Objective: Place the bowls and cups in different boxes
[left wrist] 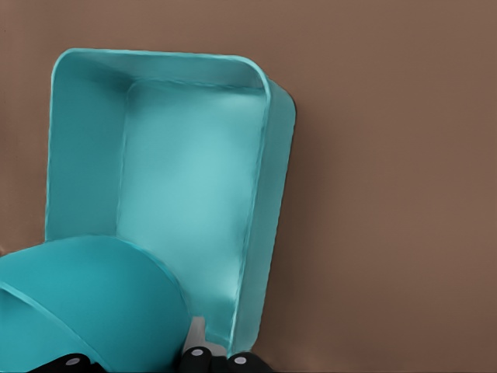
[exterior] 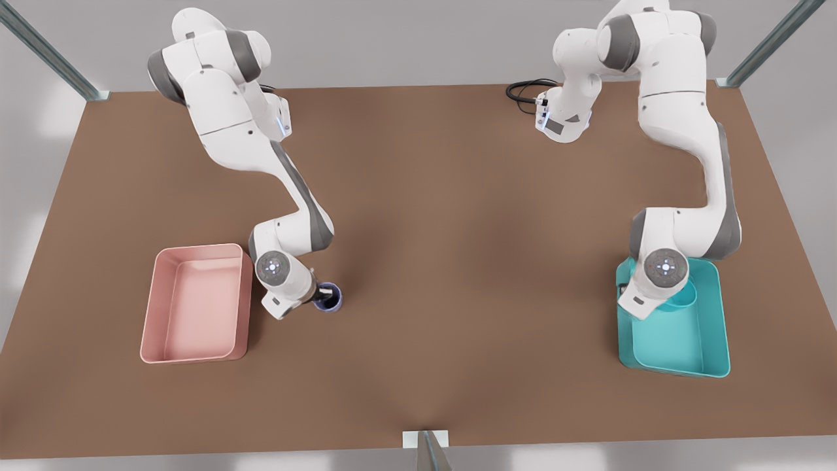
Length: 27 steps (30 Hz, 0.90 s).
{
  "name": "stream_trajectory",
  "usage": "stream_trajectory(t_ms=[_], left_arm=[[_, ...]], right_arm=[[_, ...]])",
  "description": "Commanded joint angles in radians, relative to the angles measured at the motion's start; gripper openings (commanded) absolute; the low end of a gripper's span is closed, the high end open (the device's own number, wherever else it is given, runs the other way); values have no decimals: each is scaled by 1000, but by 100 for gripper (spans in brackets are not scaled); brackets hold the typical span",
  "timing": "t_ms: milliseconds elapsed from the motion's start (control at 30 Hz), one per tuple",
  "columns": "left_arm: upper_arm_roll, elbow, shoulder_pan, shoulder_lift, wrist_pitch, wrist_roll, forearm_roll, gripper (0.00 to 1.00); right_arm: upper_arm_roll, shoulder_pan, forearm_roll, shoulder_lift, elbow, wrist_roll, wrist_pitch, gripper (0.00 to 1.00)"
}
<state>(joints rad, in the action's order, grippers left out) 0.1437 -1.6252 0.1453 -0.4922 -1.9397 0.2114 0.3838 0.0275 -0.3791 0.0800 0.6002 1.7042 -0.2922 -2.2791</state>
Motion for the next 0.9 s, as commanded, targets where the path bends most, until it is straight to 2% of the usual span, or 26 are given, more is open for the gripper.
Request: stream_trajectory(t_ms=[0, 100, 267, 300, 333, 400, 467, 500, 533, 567, 633, 700, 833, 867], left_arm=[[0, -2, -35, -20, 88, -106, 76, 21], [0, -1, -87, -138, -83, -92, 66, 21], [-3, 38, -119, -218, -131, -63, 70, 21], [-4, 42, -124, -223, -133, -64, 69, 34], [-6, 42, -124, -223, -133, -63, 69, 100], [-15, 45, -125, -210, -127, -63, 35, 100], [-21, 45, -124, -166, -91, -61, -3, 100], [-50, 50, -122, -60, 14, -61, -114, 100], [-111, 83, -118, 81, 232, -61, -236, 100], [-136, 159, -115, 127, 392, -66, -302, 100], [-188, 206, -67, 215, 562, -70, -309, 100], [-205, 318, -66, 221, 672, -231, -338, 100], [-208, 320, -18, 241, 688, -302, -342, 100], [-208, 320, -18, 241, 670, -300, -341, 100]], right_arm=[[0, 2, -13, -19, -5, -51, 38, 21], [3, 43, -12, -125, -3, -32, 161, 21], [12, 301, -23, -166, -170, 418, 403, 21], [12, 347, -26, -165, -179, 495, 409, 21], [14, 397, -26, -157, -179, 570, 409, 21], [14, 485, -29, -126, -179, 688, 406, 21], [14, 502, -51, -99, -170, 694, 397, 21], [12, 532, -63, -76, -167, 711, 357, 21], [12, 543, -52, -45, -163, 717, 311, 21], [9, 542, -51, -37, -138, 716, 270, 21], [3, 542, -51, -31, -72, 716, 145, 21], [2, 537, -39, 4, -70, 716, 104, 21], [0, 532, -37, 32, -69, 716, 75, 21], [-1, 532, -39, 30, -69, 716, 78, 90]])
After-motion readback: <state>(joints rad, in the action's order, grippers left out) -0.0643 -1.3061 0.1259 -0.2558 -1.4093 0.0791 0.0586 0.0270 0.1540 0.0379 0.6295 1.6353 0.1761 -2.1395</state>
